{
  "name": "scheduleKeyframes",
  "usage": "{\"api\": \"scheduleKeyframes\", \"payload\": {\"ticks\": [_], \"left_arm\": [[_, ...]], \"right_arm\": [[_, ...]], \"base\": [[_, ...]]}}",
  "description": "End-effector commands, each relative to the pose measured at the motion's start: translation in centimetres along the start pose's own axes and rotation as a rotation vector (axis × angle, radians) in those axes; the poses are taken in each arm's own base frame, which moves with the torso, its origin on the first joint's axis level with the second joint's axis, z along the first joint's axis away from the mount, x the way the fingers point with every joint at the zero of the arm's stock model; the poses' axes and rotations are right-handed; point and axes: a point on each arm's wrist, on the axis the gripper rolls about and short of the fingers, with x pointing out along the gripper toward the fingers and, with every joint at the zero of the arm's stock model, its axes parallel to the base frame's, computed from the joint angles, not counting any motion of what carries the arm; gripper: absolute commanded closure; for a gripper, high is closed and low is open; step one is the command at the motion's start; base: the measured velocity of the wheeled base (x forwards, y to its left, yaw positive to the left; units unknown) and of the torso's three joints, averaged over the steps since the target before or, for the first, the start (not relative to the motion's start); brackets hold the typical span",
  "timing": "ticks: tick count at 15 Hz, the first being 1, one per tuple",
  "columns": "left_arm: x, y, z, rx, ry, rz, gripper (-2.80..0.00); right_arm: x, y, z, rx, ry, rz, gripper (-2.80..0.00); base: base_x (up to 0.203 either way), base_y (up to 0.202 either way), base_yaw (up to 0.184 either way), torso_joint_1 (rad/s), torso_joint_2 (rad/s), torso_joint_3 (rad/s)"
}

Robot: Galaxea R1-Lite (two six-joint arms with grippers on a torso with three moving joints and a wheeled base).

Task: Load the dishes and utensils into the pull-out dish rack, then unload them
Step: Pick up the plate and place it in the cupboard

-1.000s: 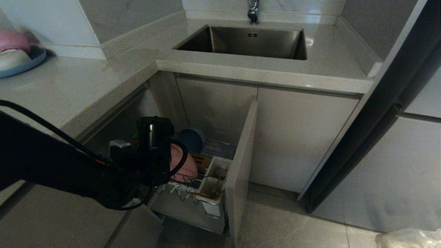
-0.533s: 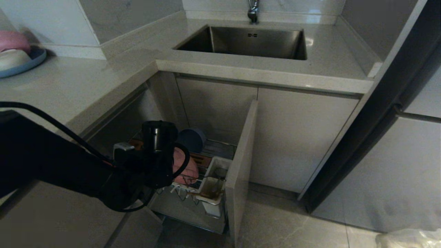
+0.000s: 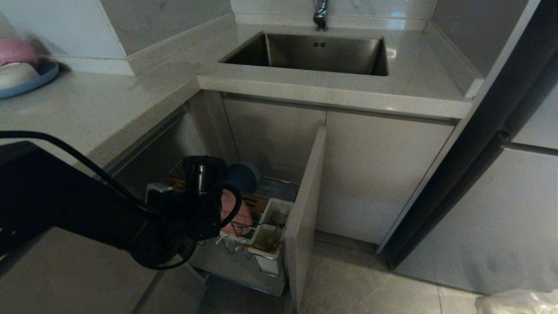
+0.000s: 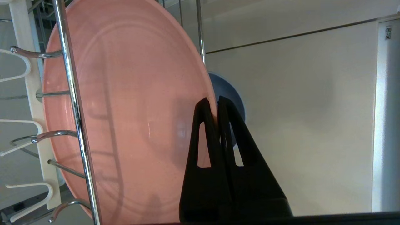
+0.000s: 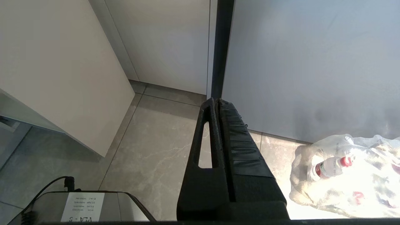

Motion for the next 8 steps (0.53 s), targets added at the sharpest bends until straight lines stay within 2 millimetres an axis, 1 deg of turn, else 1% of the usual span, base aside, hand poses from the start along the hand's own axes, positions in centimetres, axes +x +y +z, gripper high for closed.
{"api": "scheduleKeyframes", "payload": {"ticks": [1, 6, 7, 8], "left_arm": [[0.1, 0.12, -0.07, -0.008, -0.005, 0.002, 0.0], [0.13, -0.05, -0.08, -0.009, -0.006, -0.002, 0.0], [0.11, -0.08, -0.06, -0.008, -0.007, -0.003, -2.8], [0.08, -0.14, -0.02, -0.01, -0.007, -0.004, -2.8]], "right_arm": [[0.0, 0.0, 0.0, 0.0, 0.001, 0.001, 0.0], [0.0, 0.0, 0.0, -0.001, 0.001, 0.001, 0.0], [0.0, 0.0, 0.0, -0.001, 0.001, 0.002, 0.0], [0.0, 0.0, 0.0, -0.001, 0.001, 0.001, 0.0]], "base": [[0.0, 0.0, 0.0, 0.0, 0.0, 0.0], [0.0, 0.0, 0.0, 0.0, 0.0, 0.0], [0.0, 0.0, 0.0, 0.0, 0.0, 0.0], [0.0, 0.0, 0.0, 0.0, 0.0, 0.0]]}}
